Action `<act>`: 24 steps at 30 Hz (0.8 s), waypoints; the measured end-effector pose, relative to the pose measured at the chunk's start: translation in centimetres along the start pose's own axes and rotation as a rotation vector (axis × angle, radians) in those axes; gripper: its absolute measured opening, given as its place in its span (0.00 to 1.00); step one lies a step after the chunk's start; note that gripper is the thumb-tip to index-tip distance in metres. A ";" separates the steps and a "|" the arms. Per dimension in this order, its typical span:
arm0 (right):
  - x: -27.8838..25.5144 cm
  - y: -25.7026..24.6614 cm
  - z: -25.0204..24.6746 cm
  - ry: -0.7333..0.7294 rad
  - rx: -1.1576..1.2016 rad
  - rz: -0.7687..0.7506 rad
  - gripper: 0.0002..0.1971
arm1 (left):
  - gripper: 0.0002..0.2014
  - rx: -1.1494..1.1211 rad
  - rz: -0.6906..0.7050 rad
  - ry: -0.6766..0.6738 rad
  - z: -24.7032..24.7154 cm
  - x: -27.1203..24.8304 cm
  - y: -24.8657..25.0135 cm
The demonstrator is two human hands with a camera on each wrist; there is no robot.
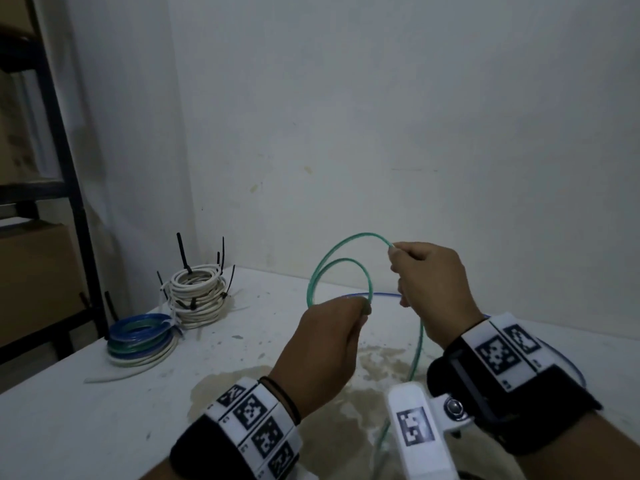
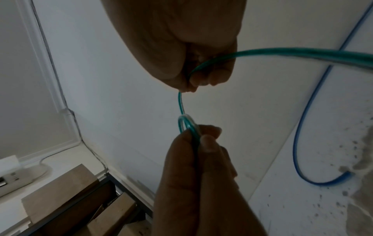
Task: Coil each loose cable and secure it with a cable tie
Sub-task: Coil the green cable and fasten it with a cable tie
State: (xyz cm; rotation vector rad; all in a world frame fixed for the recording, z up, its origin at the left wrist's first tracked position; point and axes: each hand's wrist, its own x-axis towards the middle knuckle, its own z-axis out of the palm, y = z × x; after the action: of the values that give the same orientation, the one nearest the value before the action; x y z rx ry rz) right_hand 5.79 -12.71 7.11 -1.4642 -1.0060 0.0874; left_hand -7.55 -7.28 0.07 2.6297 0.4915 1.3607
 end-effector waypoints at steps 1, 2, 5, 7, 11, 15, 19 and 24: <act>-0.3 0.0 -0.2 -0.010 0.015 -0.006 0.11 | 0.16 -0.008 0.000 0.012 0.1 0.0 0.0; -0.6 0.0 -0.3 -0.018 0.032 -0.021 0.11 | 0.16 -0.030 -0.019 0.026 0.1 0.0 -0.1; -2.3 -0.1 -0.4 -0.017 0.002 -0.111 0.08 | 0.14 -0.111 -0.143 0.066 0.1 0.2 -0.1; -3.6 -0.3 -0.1 -0.007 -0.042 -0.178 0.07 | 0.10 -0.169 -0.203 0.088 0.0 0.5 0.4; -5.7 -0.5 0.7 -0.068 -0.036 -0.242 0.14 | 0.11 -0.383 -0.299 0.136 -0.2 0.9 1.5; -6.7 -0.1 1.5 -0.055 -0.009 -0.271 0.10 | 0.11 -0.661 -0.401 0.123 -0.5 1.2 2.9; -7.5 0.0 1.9 -0.106 -0.041 -0.275 0.12 | 0.14 -1.009 -0.617 0.138 -1.0 1.4 3.4; -8.3 0.8 2.0 -0.126 0.020 -0.243 0.07 | 0.15 -1.283 -0.740 0.227 -1.5 2.1 3.3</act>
State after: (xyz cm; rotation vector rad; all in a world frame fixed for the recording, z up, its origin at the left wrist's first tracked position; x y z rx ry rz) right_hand -0.09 -16.06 1.90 -1.3207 -1.2749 0.0138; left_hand -6.96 -9.74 3.45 1.1095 0.3505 1.0993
